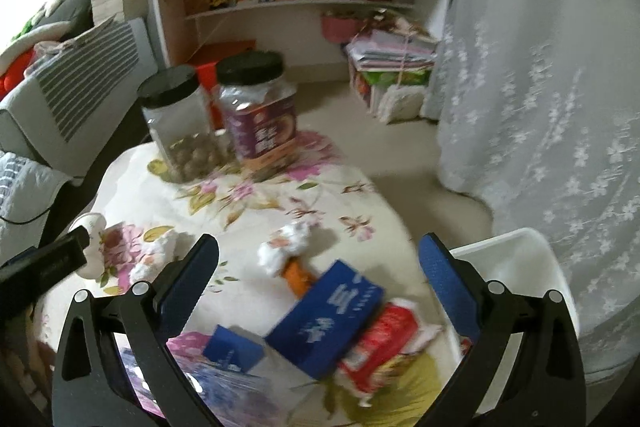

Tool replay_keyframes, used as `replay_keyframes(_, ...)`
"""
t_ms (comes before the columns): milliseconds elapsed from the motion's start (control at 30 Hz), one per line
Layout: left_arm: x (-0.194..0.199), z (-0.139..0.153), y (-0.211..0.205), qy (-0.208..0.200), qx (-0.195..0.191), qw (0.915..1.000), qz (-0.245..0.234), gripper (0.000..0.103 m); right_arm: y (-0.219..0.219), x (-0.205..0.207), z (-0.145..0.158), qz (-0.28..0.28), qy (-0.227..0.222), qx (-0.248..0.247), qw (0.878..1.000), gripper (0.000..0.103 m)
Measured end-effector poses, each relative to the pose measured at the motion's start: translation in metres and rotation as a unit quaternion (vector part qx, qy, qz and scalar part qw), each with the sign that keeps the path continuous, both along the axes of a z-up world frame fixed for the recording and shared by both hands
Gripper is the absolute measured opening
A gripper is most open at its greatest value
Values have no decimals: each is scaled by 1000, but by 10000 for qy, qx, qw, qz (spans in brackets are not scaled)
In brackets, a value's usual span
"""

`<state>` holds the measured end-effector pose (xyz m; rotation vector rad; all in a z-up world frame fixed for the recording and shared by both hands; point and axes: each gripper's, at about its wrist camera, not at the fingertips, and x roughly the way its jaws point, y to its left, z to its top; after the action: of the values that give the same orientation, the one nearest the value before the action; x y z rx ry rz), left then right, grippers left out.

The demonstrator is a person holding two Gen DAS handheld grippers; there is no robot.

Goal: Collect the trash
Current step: 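Lower the left tool and grasp the white paper cup, then grasp a white tissue with the right tool while the left tool holds the cup, move toward bin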

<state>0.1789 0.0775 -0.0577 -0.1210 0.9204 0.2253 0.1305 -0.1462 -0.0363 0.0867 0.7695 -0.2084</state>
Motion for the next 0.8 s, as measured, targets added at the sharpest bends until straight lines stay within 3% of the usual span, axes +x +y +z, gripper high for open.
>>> replay_keyframes(233, 53, -41, 47, 617, -42, 9970, 467, 88, 24, 34, -27, 292, 561, 496, 9968, 96)
replay_keyframes(467, 86, -95, 84, 1490, -871, 9829, 647, 88, 47, 78, -70, 425, 1540, 1203, 9798, 96)
replay_keyframes(533, 87, -102, 92, 1461, -954, 9822, 691, 83, 53, 92, -83, 339, 1785, 1515, 9716, 96)
replay_keyframes(567, 86, -102, 98, 1386, -1000, 9825, 736, 70, 58, 100, -91, 278, 1944, 1703, 9656, 96)
replay_keyframes(600, 85, -100, 102, 1301, -980, 9835, 790, 67, 61, 106, -96, 255, 2036, 1801, 9620, 96)
replay_keyframes(700, 79, -95, 113, 1124, -1442, 9799, 793, 63, 81, 123, -110, 222, 2258, 1750, 9581, 96)
replay_keyframes(800, 71, -86, 119, 928, -1445, 9813, 875, 63, 103, 137, -119, 279, 2363, 1549, 9589, 96)
